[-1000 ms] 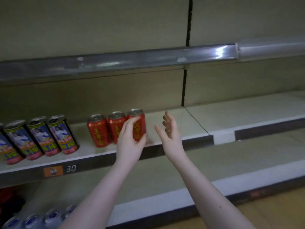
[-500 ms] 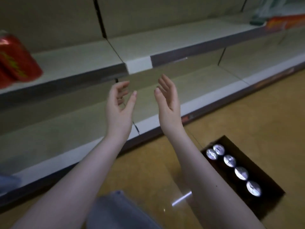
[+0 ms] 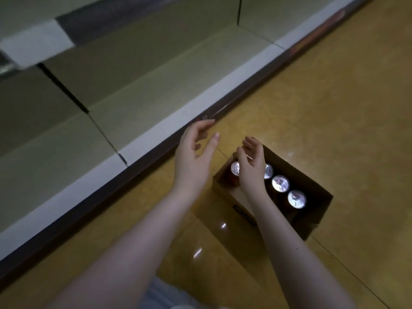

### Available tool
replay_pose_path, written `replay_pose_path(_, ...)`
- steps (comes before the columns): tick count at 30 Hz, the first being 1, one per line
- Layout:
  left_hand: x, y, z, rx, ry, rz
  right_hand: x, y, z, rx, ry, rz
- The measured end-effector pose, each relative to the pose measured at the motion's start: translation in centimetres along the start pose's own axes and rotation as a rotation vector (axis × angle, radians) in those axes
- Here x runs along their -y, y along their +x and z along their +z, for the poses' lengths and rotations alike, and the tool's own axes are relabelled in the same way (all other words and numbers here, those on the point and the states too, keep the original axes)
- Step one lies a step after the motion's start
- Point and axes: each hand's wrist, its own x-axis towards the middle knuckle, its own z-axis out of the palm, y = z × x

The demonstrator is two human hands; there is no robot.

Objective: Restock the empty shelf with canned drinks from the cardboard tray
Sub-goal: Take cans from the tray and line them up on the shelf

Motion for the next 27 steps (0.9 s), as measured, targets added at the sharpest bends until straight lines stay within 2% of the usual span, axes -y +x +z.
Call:
replay_pose_path(4, 0.4, 0.9, 1.2, 0.097, 0.067, -0.013, -6.1, 2.6, -1.3, -0.056, -0.211, 0.175)
replay_pose_path(14, 1.8, 1.1, 0.0, 0.162, 0.125, -0.061, -12.8, 5.3, 0.2, 0.067, -0.572, 0.391)
replay_pose_path(19, 1.7, 1.8, -1.3, 0.175, 0.144, -0.046, -13.4, 5.9, 0.6, 0.034, -0.621, 0.380)
replay_pose_path(27, 1.8, 2.5, -1.7, 0.179, 0.144, -0.066, -12.2, 4.5, -0.2, -0.049, -0.573, 0.272)
